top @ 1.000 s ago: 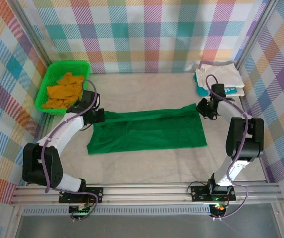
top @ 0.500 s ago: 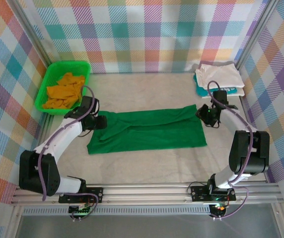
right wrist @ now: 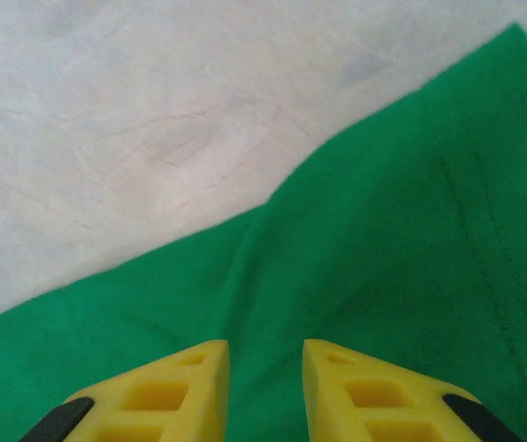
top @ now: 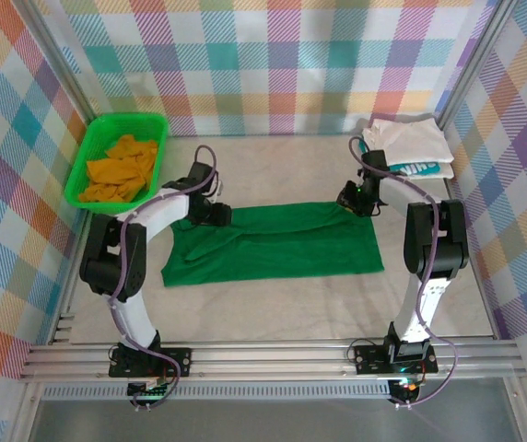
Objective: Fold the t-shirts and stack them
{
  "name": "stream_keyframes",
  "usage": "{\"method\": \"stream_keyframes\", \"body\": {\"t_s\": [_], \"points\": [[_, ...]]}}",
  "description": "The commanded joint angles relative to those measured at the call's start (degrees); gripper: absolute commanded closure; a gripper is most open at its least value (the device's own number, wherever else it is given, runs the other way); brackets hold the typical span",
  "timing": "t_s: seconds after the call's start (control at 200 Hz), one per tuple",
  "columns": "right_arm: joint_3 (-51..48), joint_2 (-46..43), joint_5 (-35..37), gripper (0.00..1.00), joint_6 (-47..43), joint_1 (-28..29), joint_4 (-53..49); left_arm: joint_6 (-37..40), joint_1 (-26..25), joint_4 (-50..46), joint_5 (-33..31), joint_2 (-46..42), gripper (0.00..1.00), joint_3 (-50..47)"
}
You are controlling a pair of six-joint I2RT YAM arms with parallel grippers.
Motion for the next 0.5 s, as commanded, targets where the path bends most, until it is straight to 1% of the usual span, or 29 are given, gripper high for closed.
{"method": "stream_keyframes", "body": {"t_s": [0.0, 0.11, 0.175, 0.2, 0.28, 0.37, 0.43, 0.495], "points": [[-2.9, -0.5, -0.6, 0.74, -1.3, -0.1, -0.3, -0.2, -0.7, 1.5, 1.3, -0.4, 0.44, -1.9], [-7.6, -2.4, -0.5, 0.74, -1.5, -0.1, 0.0, -1.1, -1.5, 1.4, 1.2, -2.0, 0.50, -4.7], [-10.3, -3.5, -0.5, 0.76, -1.7, -0.1, -0.6, -1.5, -1.8, 1.0, 0.6, -3.6, 0.59, -6.6], [-11.2, -4.0, -0.5, 0.76, -1.7, -0.1, -1.0, -1.7, -1.8, 0.7, 0.4, -4.3, 0.61, -7.1], [-14.3, -6.0, -0.7, 0.76, -1.5, -0.1, -1.6, -2.1, -1.9, -0.1, -0.4, -6.7, 0.63, -9.0], [-16.7, -8.5, 1.0, 0.76, -1.3, -0.1, -1.6, -2.2, -1.9, -1.6, -3.1, -9.1, 0.65, -9.7], [-16.7, -9.2, 1.9, 0.75, -1.5, -0.1, -2.0, -2.2, -1.9, -1.4, -5.2, -10.6, 0.74, -10.1], [-15.4, -9.2, 2.6, 0.74, -1.9, -0.1, -2.7, -2.2, -1.8, -0.9, -7.0, -11.7, 0.80, -9.7]]}}
